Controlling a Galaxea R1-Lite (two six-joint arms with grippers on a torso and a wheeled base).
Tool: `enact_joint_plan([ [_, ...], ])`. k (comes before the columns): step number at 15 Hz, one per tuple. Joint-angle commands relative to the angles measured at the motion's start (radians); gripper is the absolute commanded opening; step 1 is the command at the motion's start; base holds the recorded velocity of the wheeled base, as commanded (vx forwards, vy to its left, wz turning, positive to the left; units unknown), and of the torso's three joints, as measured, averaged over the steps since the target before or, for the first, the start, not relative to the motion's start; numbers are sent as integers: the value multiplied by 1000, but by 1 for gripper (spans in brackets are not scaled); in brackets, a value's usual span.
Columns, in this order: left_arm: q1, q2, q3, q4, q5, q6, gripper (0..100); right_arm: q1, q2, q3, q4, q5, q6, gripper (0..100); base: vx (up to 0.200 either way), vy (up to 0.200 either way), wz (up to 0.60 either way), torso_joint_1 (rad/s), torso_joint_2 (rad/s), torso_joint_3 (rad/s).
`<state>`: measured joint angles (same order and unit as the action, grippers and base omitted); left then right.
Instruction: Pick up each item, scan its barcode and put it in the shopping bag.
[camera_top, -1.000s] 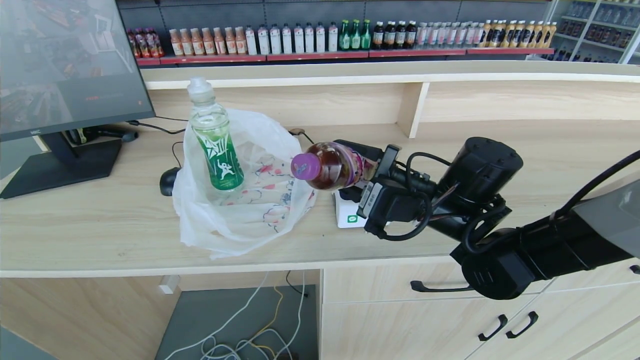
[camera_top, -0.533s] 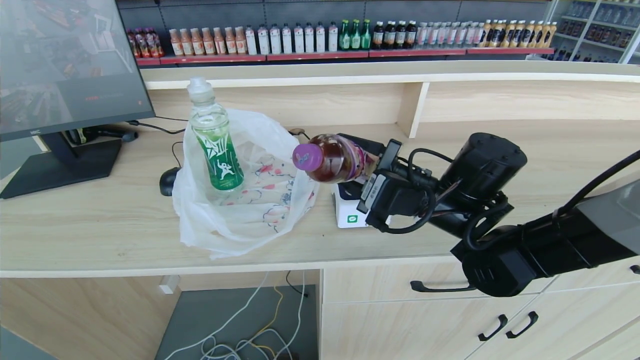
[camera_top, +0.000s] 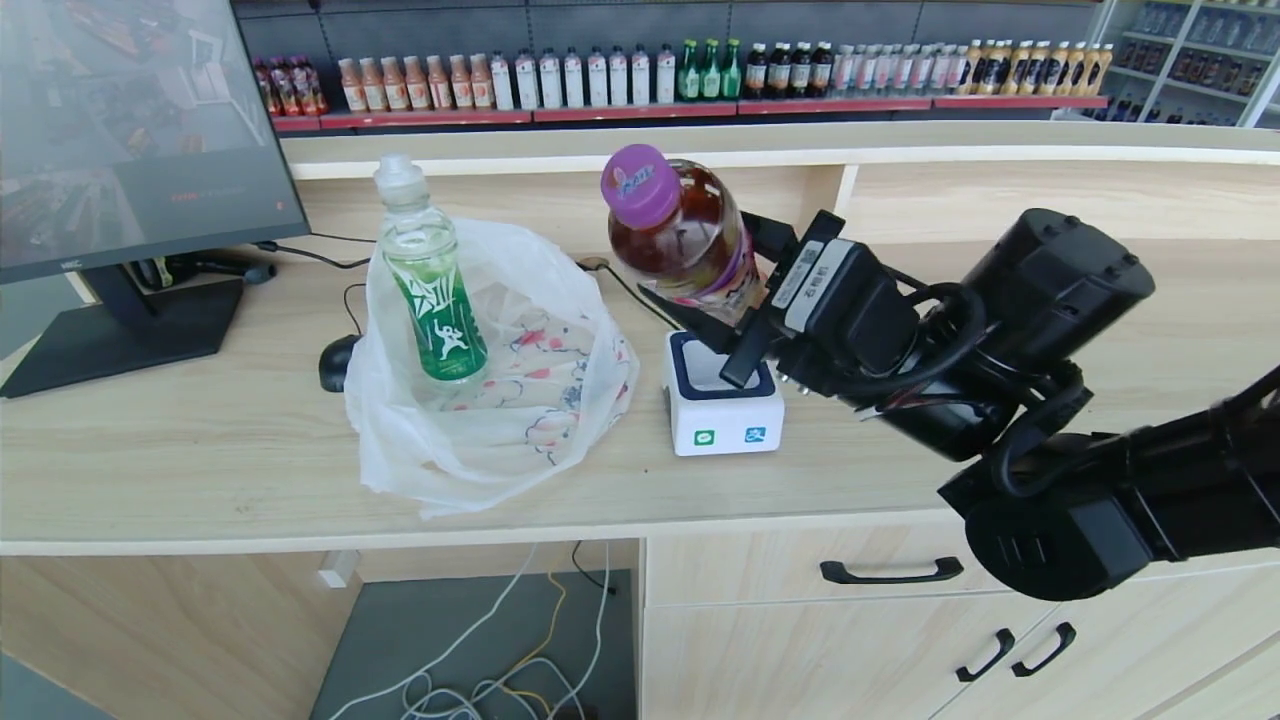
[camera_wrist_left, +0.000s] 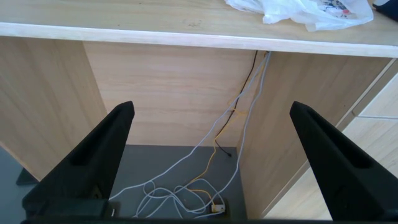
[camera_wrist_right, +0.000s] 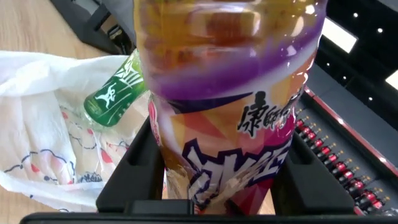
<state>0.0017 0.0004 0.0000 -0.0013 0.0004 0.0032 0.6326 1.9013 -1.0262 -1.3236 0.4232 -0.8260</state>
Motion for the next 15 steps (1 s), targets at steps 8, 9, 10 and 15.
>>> enact_joint_plan([
  [8, 0, 0, 0, 0, 0, 0, 100, -2, -62, 5, -218, -135, 355, 0, 0, 0, 0, 0, 0, 0],
  [9, 0, 0, 0, 0, 1, 0, 100, -5, -62, 5, -243, -159, 389, 0, 0, 0, 0, 0, 0, 0],
  [10, 0, 0, 0, 0, 1, 0, 100, -8, -62, 8, -247, -172, 407, 0, 0, 0, 0, 0, 0, 0],
  [15, 0, 0, 0, 0, 0, 0, 100, -44, -82, 44, -247, -181, 536, 0, 0, 0, 0, 0, 0, 0],
])
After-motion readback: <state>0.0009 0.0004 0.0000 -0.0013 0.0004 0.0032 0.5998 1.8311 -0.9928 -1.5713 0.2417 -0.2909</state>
